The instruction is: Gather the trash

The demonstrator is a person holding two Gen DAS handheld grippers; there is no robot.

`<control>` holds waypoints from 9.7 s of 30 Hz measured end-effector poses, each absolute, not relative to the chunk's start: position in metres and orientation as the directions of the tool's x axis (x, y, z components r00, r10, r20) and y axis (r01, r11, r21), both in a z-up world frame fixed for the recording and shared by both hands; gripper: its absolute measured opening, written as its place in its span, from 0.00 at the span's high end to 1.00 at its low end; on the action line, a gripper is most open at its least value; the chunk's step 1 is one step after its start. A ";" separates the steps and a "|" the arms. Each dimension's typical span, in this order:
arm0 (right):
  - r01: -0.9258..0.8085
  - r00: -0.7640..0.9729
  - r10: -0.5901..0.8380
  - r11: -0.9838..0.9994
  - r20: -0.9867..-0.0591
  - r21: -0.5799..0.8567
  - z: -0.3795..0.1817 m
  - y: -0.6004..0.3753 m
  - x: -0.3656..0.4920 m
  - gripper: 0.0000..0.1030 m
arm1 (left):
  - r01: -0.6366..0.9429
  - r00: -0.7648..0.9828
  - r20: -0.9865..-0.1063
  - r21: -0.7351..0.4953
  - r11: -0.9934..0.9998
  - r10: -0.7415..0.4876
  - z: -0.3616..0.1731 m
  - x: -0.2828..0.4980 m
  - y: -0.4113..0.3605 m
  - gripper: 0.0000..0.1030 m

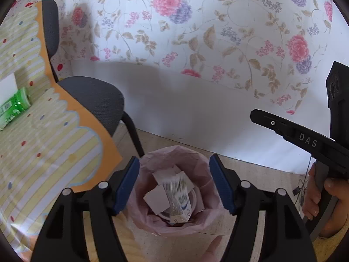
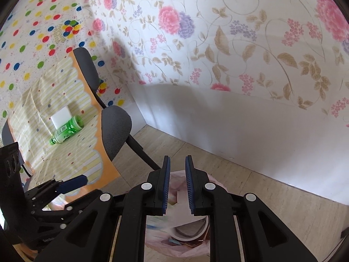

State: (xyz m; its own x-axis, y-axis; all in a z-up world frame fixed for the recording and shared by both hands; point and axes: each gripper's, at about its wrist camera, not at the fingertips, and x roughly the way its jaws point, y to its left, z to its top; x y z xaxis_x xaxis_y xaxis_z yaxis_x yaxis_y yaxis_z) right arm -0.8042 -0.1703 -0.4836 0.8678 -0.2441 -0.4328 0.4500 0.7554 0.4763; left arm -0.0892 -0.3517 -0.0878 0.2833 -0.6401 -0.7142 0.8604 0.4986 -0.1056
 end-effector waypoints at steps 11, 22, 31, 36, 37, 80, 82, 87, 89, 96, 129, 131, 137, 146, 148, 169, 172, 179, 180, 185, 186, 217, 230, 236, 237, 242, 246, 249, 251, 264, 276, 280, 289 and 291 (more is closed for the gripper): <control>0.383 0.891 -0.194 0.806 -0.410 0.451 -0.463 -0.141 -0.786 0.83 | 0.783 0.411 -0.688 -0.070 0.617 -0.599 -0.066 -0.068 -0.300 0.37; 0.288 0.926 -0.145 0.869 -0.349 0.403 -0.410 -0.112 -0.767 0.83 | 0.593 0.611 -0.646 -0.007 0.805 -0.456 -0.012 -0.030 -0.213 0.37; 0.150 0.928 -0.021 0.935 -0.372 0.321 -0.363 -0.083 -0.670 0.83 | 0.348 0.766 -0.595 0.068 0.935 -0.242 0.021 0.035 -0.123 0.37; 0.056 0.917 0.056 0.962 -0.394 0.268 -0.342 -0.058 -0.600 0.83 | 0.259 0.771 -0.618 0.079 0.963 -0.156 0.018 0.081 -0.085 0.37; 0.040 0.912 0.069 0.966 -0.404 0.256 -0.340 -0.052 -0.581 0.82 | 0.255 0.768 -0.622 0.081 0.964 -0.151 0.017 0.087 -0.082 0.37; -0.452 0.532 0.634 0.773 -0.561 0.445 -0.381 0.071 -0.401 0.86 | 0.215 0.667 -0.719 -0.066 0.974 -0.196 -0.038 0.209 -0.053 0.36; -0.426 0.612 0.555 0.831 -0.563 0.357 -0.372 0.081 -0.412 0.86 | 0.226 0.665 -0.718 -0.069 0.972 -0.206 -0.035 0.205 -0.055 0.34; -0.264 0.764 0.328 0.945 -0.556 0.194 -0.363 0.063 -0.426 0.80 | 0.248 0.648 -0.745 0.012 0.969 -0.157 -0.048 0.213 -0.079 0.33; -0.233 0.770 0.315 0.948 -0.555 0.216 -0.361 0.046 -0.423 0.72 | 0.231 0.636 -0.764 0.056 0.971 -0.107 -0.059 0.222 -0.082 0.33; -0.194 0.805 0.264 0.963 -0.531 0.185 -0.357 0.028 -0.415 0.56 | 0.213 0.575 -0.815 0.059 0.975 -0.076 -0.084 0.250 -0.068 0.31; -0.121 0.875 0.216 0.964 -0.433 0.237 -0.363 0.038 -0.530 0.82 | 0.229 0.682 -0.712 -0.009 0.973 -0.167 -0.039 0.086 -0.073 0.45; -0.103 0.881 0.213 0.958 -0.424 0.266 -0.370 0.031 -0.555 0.82 | 0.238 0.689 -0.705 0.003 0.971 -0.167 -0.033 0.068 -0.078 0.45; -0.028 0.899 0.151 0.957 -0.412 0.289 -0.388 0.010 -0.620 0.82 | 0.292 0.716 -0.661 -0.009 0.956 -0.225 -0.020 0.017 -0.097 0.45; 0.145 0.906 -0.004 0.942 -0.424 0.301 -0.420 -0.038 -0.715 0.81 | 0.438 0.695 -0.623 -0.030 0.898 -0.360 -0.026 -0.038 -0.148 0.45; 0.197 0.894 -0.042 0.931 -0.446 0.307 -0.432 -0.051 -0.731 0.81 | 0.473 0.675 -0.629 -0.035 0.881 -0.387 -0.031 -0.046 -0.161 0.45; 0.446 0.766 -0.170 0.835 -0.621 0.322 -0.518 -0.118 -0.748 0.63 | 0.607 0.579 -0.674 -0.019 0.794 -0.459 -0.055 -0.068 -0.212 0.44; 0.433 0.788 -0.167 0.835 -0.593 0.340 -0.510 -0.117 -0.753 0.63 | 0.625 0.568 -0.680 -0.010 0.780 -0.464 -0.059 -0.070 -0.219 0.44; 0.430 0.824 -0.177 0.815 -0.539 0.390 -0.496 -0.127 -0.767 0.63 | 0.703 0.542 -0.631 -0.021 0.711 -0.555 -0.029 -0.077 -0.245 0.44; 0.433 0.828 -0.183 0.809 -0.530 0.397 -0.495 -0.129 -0.771 0.63 | 0.716 0.537 -0.622 -0.022 0.698 -0.570 -0.023 -0.079 -0.250 0.44; 0.467 0.837 -0.231 0.775 -0.497 0.427 -0.490 -0.147 -0.791 0.62 | 0.818 0.471 -0.581 0.006 0.576 -0.663 -0.011 -0.105 -0.290 0.44; 0.475 0.835 -0.238 0.768 -0.496 0.430 -0.490 -0.151 -0.795 0.62 | 0.835 0.452 -0.587 0.015 0.550 -0.671 -0.017 -0.112 -0.300 0.44; 0.425 0.832 -0.185 0.819 -0.523 0.386 -0.487 -0.125 -0.791 0.52 | 0.748 0.477 -0.691 -0.006 0.664 -0.543 -0.063 -0.081 -0.282 0.09; 0.370 0.813 -0.176 0.892 -0.555 0.259 -0.450 -0.073 -0.819 0.13 | 0.616 0.547 -0.763 0.089 0.782 -0.344 -0.052 -0.097 -0.223 0.06; 0.316 0.849 -0.170 0.922 -0.500 0.224 -0.415 -0.052 -0.833 0.12 | 0.583 0.576 -0.755 0.111 0.805 -0.313 -0.037 -0.112 -0.191 0.06; 0.307 0.854 -0.164 0.925 -0.494 0.223 -0.411 -0.051 -0.835 0.12 | 0.572 0.583 -0.753 0.114 0.813 -0.305 -0.034 -0.113 -0.187 0.06; 0.265 0.864 -0.135 0.941 -0.485 0.211 -0.397 -0.035 -0.837 0.12 | 0.522 0.608 -0.744 0.112 0.846 -0.276 -0.025 -0.113 -0.165 0.06; 0.244 0.865 -0.123 0.950 -0.487 0.193 -0.395 -0.027 -0.834 0.12 | 0.497 0.616 -0.743 0.112 0.860 -0.259 -0.025 -0.110 -0.155 0.06; 0.240 0.864 -0.120 0.952 -0.489 0.191 -0.396 -0.025 -0.831 0.12 | 0.483 0.620 -0.745 0.114 0.868 -0.247 -0.026 -0.106 -0.151 0.06; 0.241 0.863 -0.119 0.951 -0.491 0.193 -0.396 -0.025 -0.829 0.12 | 0.481 0.620 -0.745 0.111 0.870 -0.247 -0.025 -0.105 -0.150 0.06; 0.243 0.856 -0.114 0.950 -0.504 0.197 -0.405 -0.026 -0.823 0.12 | 0.483 0.620 -0.745 0.116 0.868 -0.246 -0.027 -0.105 -0.149 0.06; 0.246 0.856 -0.115 0.948 -0.505 0.201 -0.407 -0.030 -0.825 0.12 | 0.483 0.620 -0.745 0.116 0.868 -0.245 -0.027 -0.106 -0.150 0.06; 0.247 0.856 -0.115 0.947 -0.505 0.204 -0.409 -0.030 -0.824 0.12 | 0.483 0.620 -0.746 0.116 0.868 -0.245 -0.027 -0.106 -0.150 0.06; 0.245 0.856 -0.112 0.948 -0.505 0.204 -0.410 -0.032 -0.825 0.12 | 0.481 0.621 -0.745 0.116 0.869 -0.244 -0.027 -0.107 -0.151 0.06; 0.243 0.856 -0.111 0.948 -0.505 0.203 -0.410 -0.033 -0.824 0.12 | 0.481 0.621 -0.745 0.117 0.869 -0.243 -0.027 -0.107 -0.151 0.06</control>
State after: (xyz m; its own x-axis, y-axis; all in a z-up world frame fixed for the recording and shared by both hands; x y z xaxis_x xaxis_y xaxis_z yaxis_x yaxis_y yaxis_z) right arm -0.8245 -0.0333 -0.4095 0.8559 -0.1110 -0.5051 0.2430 0.9485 0.2033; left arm -0.1072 -0.1511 -0.0270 0.6209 -0.2431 -0.7453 0.4807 0.8690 0.1170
